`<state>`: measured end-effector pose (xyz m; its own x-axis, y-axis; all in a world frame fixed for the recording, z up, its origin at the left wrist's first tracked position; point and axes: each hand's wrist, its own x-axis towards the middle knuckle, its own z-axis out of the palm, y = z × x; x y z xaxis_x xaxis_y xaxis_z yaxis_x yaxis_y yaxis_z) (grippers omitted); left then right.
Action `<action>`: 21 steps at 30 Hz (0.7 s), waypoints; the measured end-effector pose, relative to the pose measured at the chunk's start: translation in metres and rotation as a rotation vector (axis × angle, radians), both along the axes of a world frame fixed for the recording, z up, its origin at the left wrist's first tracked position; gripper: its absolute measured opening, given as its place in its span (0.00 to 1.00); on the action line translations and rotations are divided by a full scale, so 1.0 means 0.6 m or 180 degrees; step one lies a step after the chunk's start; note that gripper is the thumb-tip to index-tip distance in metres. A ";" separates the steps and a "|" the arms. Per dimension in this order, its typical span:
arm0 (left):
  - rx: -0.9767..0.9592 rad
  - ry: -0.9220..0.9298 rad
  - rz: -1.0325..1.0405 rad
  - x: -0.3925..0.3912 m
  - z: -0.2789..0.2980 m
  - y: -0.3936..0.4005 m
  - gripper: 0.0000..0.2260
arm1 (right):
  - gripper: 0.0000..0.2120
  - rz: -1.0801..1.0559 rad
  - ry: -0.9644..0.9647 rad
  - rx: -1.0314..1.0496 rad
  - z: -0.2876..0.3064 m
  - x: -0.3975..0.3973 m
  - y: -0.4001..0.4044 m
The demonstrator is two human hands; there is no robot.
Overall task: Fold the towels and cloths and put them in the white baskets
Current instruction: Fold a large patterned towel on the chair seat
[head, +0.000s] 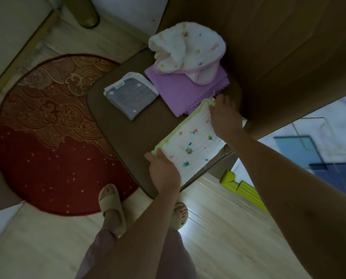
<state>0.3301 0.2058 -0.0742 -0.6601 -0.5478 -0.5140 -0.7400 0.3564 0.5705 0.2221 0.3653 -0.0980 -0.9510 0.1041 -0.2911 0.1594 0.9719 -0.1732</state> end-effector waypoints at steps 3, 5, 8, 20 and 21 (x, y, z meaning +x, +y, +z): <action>-0.0255 0.0084 -0.0089 -0.011 -0.012 -0.020 0.16 | 0.18 -0.0163 -0.0086 -0.0031 -0.007 0.007 -0.010; -0.0516 0.0136 -0.0239 -0.023 -0.021 -0.050 0.16 | 0.17 -0.0350 -0.0060 -0.0171 -0.008 0.020 -0.026; -0.0911 0.0173 -0.0578 -0.045 -0.026 -0.106 0.15 | 0.17 -0.0749 -0.0144 -0.0524 -0.009 0.054 -0.058; -0.1446 0.0239 -0.1401 -0.080 -0.026 -0.190 0.15 | 0.15 -0.1293 0.0081 -0.0621 0.014 0.136 -0.102; -0.1504 0.0279 -0.1420 -0.083 -0.029 -0.193 0.15 | 0.16 -0.1265 0.0121 -0.0623 0.015 0.134 -0.101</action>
<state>0.2803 0.0898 -0.0914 -0.9047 -0.3654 -0.2190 -0.4210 0.8454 0.3288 0.3025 0.3045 -0.0889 -0.8587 0.4101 -0.3073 0.5039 0.7848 -0.3608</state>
